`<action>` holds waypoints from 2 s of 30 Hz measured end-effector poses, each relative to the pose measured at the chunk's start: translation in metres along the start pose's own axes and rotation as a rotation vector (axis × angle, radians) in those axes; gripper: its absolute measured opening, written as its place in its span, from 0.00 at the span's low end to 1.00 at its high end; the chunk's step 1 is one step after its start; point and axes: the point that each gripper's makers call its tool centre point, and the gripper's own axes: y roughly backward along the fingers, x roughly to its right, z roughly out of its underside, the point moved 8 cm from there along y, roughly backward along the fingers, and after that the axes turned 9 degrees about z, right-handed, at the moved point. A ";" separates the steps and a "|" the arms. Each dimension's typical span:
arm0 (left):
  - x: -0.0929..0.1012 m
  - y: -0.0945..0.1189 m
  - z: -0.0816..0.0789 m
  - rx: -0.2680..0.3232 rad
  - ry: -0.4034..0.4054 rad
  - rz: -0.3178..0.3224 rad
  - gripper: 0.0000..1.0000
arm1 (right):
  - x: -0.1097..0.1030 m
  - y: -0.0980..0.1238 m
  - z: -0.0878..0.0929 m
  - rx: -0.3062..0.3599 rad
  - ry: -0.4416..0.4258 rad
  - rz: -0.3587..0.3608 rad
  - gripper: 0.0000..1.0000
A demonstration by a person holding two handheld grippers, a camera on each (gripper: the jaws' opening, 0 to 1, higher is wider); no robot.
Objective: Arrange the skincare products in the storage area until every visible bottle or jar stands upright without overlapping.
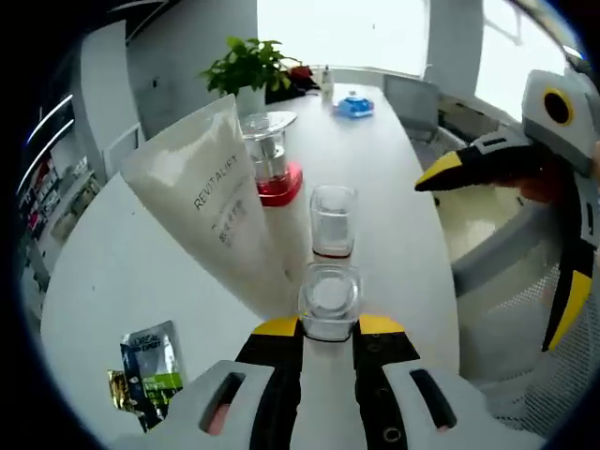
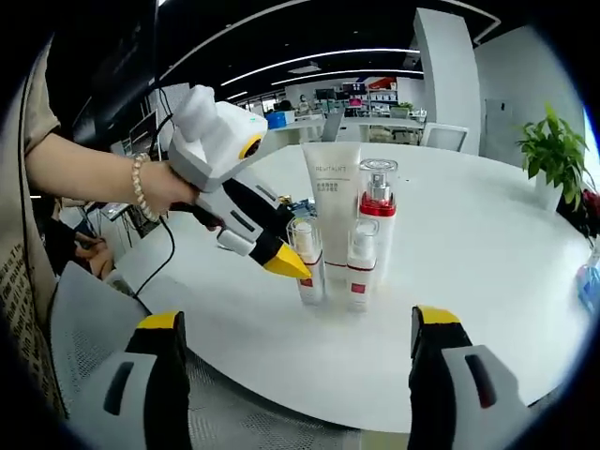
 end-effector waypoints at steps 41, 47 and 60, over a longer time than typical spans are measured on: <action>-0.002 -0.023 -0.004 -0.012 -0.068 0.031 0.19 | 0.002 0.000 0.003 -0.016 -0.014 0.001 0.98; -0.003 -0.025 -0.005 -0.012 -0.063 0.034 0.19 | 0.001 -0.001 0.003 -0.018 -0.014 -0.001 0.98; -0.001 -0.030 -0.007 -0.021 -0.075 0.040 0.19 | 0.001 -0.001 0.003 -0.019 -0.017 -0.002 0.97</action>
